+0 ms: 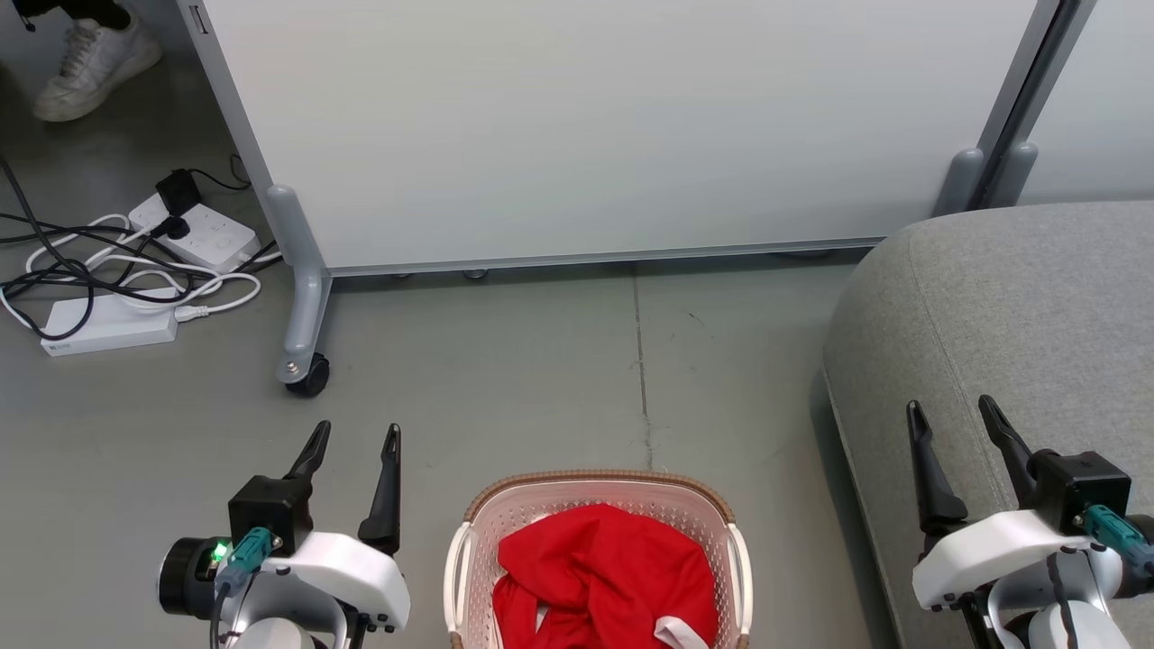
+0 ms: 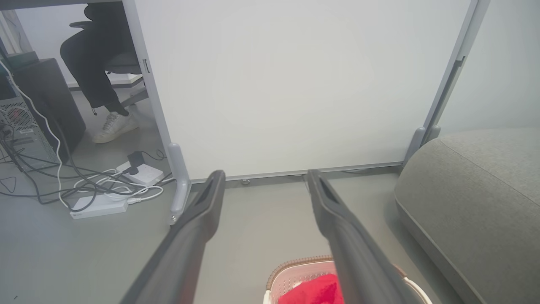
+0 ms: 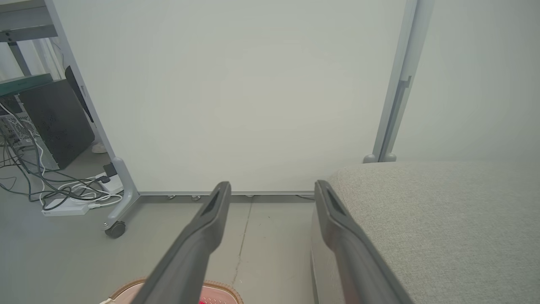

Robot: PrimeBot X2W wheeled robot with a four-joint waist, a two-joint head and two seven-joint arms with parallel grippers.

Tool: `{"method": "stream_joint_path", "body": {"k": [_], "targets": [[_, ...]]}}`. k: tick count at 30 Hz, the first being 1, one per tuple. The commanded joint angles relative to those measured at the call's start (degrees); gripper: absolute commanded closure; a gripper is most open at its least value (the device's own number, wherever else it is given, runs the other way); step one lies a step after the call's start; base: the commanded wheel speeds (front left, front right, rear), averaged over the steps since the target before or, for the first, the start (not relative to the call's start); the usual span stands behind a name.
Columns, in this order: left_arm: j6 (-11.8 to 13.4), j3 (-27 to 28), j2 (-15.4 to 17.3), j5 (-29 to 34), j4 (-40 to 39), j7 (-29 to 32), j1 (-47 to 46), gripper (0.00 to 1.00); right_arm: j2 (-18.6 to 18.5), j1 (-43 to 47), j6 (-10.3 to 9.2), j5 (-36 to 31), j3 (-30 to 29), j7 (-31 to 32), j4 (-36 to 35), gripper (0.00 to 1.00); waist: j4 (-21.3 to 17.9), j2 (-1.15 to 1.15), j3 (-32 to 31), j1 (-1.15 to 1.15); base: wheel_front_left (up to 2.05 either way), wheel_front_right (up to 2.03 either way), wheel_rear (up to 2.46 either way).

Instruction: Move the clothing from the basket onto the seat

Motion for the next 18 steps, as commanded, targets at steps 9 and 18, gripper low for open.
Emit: {"method": "stream_joint_path", "body": {"k": [9,18], "targets": [[0.67,-0.51,0.59,-0.04,0.17,-0.34,-0.21,0.0,-0.06,-0.03,0.13,-0.79,-0.08,0.05,-0.45,0.0,0.08,0.0,0.22,0.0,0.0,0.0,0.0],[1.03,-1.51,0.68,0.48,-0.65,-0.36,-1.92,0.0,-0.08,-1.29,0.13,-1.21,0.11,0.64,-1.6,0.0,-0.59,0.0,2.1,0.0,0.0,0.0,0.0]]}}
